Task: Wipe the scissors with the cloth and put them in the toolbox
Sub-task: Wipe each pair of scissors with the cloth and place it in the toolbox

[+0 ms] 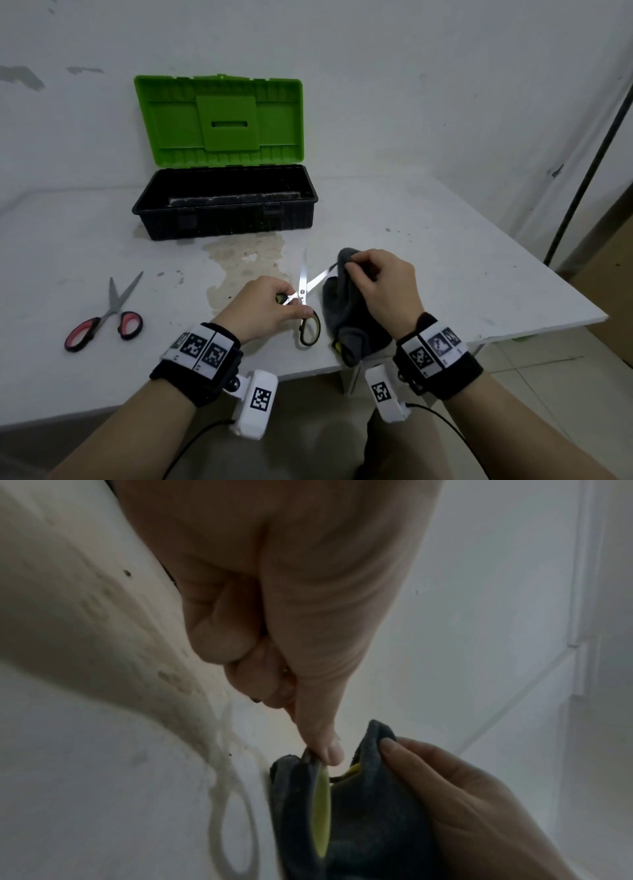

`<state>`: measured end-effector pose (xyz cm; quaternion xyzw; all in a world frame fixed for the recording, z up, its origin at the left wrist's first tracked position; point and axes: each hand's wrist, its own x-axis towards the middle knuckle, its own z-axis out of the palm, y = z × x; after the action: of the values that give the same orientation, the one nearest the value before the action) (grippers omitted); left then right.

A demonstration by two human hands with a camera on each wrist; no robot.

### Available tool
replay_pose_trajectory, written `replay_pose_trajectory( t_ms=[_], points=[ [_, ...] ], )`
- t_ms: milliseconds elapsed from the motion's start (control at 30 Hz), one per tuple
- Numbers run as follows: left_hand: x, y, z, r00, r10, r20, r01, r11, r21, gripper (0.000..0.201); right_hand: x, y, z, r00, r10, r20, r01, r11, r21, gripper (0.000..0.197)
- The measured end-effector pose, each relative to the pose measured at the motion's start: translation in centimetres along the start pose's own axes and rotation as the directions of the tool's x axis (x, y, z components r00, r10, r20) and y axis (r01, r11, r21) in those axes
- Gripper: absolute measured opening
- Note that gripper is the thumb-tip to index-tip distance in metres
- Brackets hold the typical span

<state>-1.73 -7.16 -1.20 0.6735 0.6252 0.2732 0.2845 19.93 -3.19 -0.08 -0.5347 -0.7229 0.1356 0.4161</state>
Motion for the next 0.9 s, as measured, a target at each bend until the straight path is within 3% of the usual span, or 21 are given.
replay_pose_trajectory(
  t_ms=[133,267,367,500,567,633,767,900],
  points=[
    [0.6,0.3,0.0,1.0,0.028,-0.012,-0.028,0.999,-0.022,0.031,-1.6,-1.7,1.3,0.985,-0.139,0.106,0.136,0.99,0.038,0.011],
    [0.7,0.6,0.1,0.997,0.078,-0.021,-0.079,0.996,-0.033,0.033,-1.5,-2.1,2.3,0.979,-0.176,0.108,0.175,0.984,0.018,0.012],
    [0.6,0.2,-0.2,0.995,0.101,-0.019,-0.101,0.994,-0.039,0.034,-0.6,-1.8,2.0,0.992,-0.107,0.062,0.108,0.994,-0.007,0.01],
    [0.2,-0.4,-0.3,0.996,0.084,0.013,-0.083,0.995,-0.06,0.034,1.8,0.3,0.3,0.995,0.094,-0.032,-0.094,0.996,-0.002,0.011],
    [0.2,-0.5,-0.3,0.998,0.069,0.005,-0.068,0.994,-0.084,0.033,2.0,0.7,-0.5,0.989,0.116,-0.093,-0.115,0.993,0.024,0.01],
    [0.3,-0.5,-0.5,0.998,0.057,-0.013,-0.058,0.994,-0.088,0.032,1.2,0.0,-1.0,0.993,0.047,-0.109,-0.042,0.998,0.049,0.007],
    [0.6,-0.3,-0.4,0.998,0.062,-0.021,-0.064,0.995,-0.078,0.034,-1.0,-2.0,0.1,0.977,-0.21,0.036,0.208,0.977,0.038,0.009],
    [0.6,0.2,-0.1,0.993,0.118,-0.027,-0.12,0.99,-0.079,0.037,-1.5,-2.0,1.7,0.962,-0.258,0.089,0.26,0.966,-0.014,0.012]
  ],
)
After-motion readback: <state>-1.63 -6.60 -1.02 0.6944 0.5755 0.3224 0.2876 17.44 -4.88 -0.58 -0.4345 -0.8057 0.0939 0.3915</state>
